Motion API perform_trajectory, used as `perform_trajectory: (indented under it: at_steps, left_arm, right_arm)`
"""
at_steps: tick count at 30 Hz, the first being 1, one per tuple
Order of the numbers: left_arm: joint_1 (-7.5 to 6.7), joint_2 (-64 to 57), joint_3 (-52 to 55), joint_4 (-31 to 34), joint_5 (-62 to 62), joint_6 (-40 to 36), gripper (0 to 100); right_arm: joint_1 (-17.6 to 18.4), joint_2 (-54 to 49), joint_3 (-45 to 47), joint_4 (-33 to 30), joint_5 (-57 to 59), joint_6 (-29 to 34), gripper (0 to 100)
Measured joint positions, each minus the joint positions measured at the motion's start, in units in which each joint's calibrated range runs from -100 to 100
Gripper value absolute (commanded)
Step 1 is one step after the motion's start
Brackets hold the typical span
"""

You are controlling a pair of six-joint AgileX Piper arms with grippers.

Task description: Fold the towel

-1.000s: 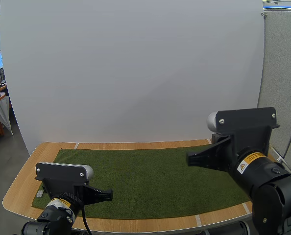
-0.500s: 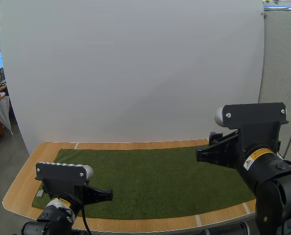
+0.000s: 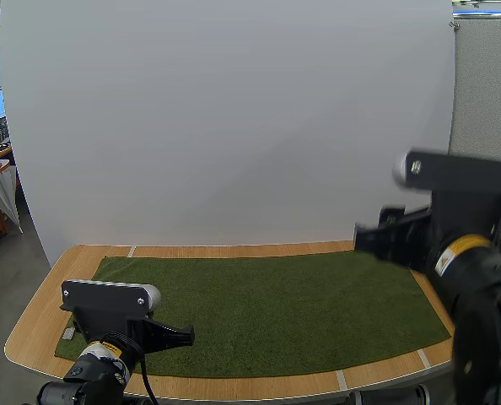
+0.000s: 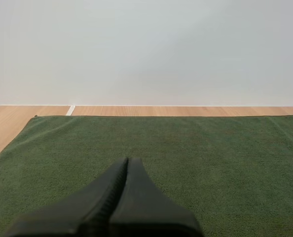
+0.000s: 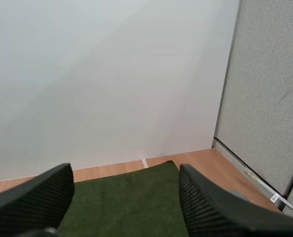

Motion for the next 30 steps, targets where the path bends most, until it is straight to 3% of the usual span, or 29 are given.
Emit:
perform_trajectory:
  at_steps: [12,22,26,30]
  left_arm:
    - [0.00,0.00,0.00,0.11,-0.14,0.00,0]
    - [0.00,0.00,0.00,0.11,-0.14,0.00,0]
    - [0.00,0.00,0.00,0.11,-0.52,0.00,0]
    - [0.00,0.00,0.00,0.11,-0.70,0.00,0]
  right_arm:
    - [0.00,29.12,-21.60,-0.24,6.14,2.09,100]
    - [-0.03,47.57,-27.96,-1.00,3.32,1.86,100]
    - [-1.28,54.12,-28.11,-0.80,-3.02,-1.32,100]
    - [-5.31,61.81,-29.39,6.80,-8.78,-10.03,100]
